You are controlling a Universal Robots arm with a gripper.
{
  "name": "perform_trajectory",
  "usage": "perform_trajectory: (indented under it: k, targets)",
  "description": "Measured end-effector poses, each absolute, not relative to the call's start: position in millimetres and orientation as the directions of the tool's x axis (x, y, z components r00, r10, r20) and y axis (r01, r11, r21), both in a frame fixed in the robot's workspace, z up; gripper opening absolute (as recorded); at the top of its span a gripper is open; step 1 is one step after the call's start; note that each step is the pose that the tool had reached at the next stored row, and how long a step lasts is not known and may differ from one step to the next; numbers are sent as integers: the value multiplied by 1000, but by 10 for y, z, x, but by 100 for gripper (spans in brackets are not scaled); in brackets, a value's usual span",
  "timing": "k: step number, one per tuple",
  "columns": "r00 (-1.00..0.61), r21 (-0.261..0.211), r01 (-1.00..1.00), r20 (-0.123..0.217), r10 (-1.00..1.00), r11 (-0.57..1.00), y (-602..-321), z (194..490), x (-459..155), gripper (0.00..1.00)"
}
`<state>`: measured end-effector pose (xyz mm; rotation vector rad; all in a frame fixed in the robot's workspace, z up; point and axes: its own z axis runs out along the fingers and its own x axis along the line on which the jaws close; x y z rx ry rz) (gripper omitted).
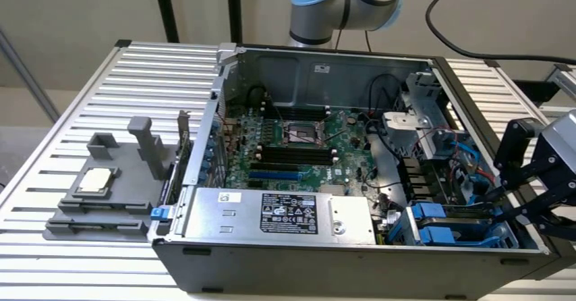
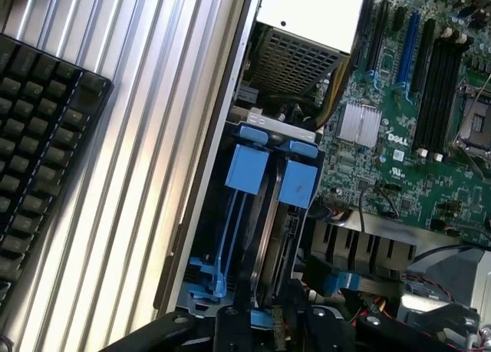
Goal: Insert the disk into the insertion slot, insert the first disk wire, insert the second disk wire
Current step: 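Insert the first disk wire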
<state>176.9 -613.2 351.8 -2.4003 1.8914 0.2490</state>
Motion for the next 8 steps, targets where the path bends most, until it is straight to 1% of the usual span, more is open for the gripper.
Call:
perform_trajectory:
  k: [8]
  targets:
    - [228,38,-970,-186,-956,-239,-6098,3476,1762,32]
